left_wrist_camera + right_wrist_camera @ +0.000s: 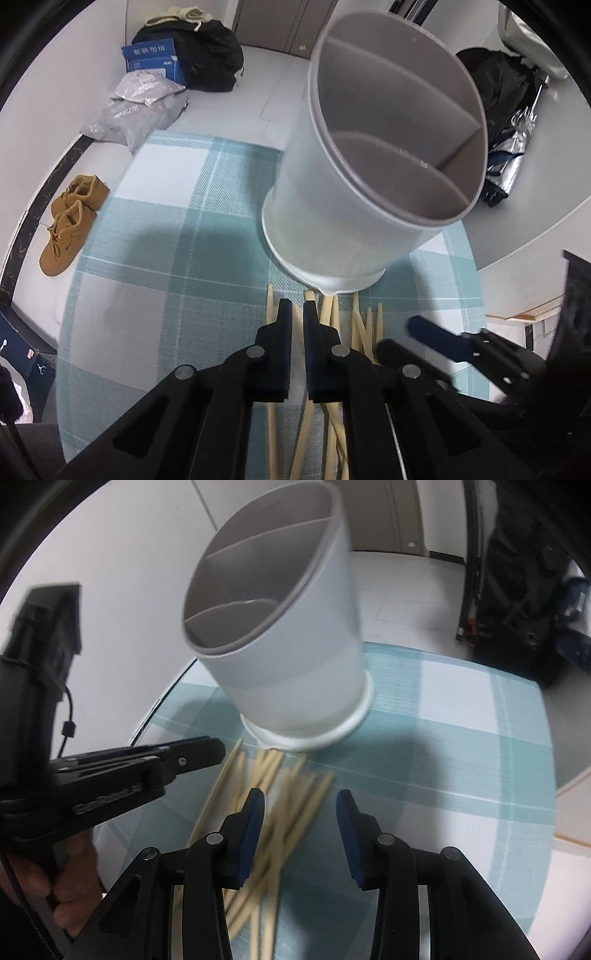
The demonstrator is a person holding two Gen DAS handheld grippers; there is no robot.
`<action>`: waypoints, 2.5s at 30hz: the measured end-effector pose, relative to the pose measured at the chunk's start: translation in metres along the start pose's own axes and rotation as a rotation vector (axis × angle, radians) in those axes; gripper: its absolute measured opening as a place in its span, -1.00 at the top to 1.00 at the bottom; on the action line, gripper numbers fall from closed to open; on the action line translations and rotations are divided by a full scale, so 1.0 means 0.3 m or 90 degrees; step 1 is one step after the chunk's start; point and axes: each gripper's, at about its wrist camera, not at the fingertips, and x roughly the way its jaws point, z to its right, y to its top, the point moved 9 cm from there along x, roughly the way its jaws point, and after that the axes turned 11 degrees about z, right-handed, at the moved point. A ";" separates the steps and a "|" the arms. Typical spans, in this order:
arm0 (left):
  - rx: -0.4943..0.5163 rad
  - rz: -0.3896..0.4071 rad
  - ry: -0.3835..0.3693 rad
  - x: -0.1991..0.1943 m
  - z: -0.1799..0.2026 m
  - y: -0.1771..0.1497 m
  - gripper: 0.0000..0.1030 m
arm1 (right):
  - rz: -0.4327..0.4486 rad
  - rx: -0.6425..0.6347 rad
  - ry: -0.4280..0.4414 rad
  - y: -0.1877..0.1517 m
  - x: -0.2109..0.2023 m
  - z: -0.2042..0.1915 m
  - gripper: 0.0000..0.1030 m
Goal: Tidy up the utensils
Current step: 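Close the right tool on one chopstick while the left tool grasps another, then lift both held chopsticks up and carry them over the holder opening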
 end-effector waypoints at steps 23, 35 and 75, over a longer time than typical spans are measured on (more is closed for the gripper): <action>-0.088 0.033 -0.046 -0.058 -0.113 0.053 0.97 | 0.026 -0.006 -0.039 0.036 0.036 -0.025 0.92; -0.006 0.009 0.053 -0.003 -0.142 0.003 -0.34 | 0.159 0.129 -0.018 0.145 -0.181 0.128 0.92; 0.022 0.202 0.057 -0.246 -0.005 0.113 0.96 | 0.324 0.094 0.015 0.189 -0.468 0.110 0.92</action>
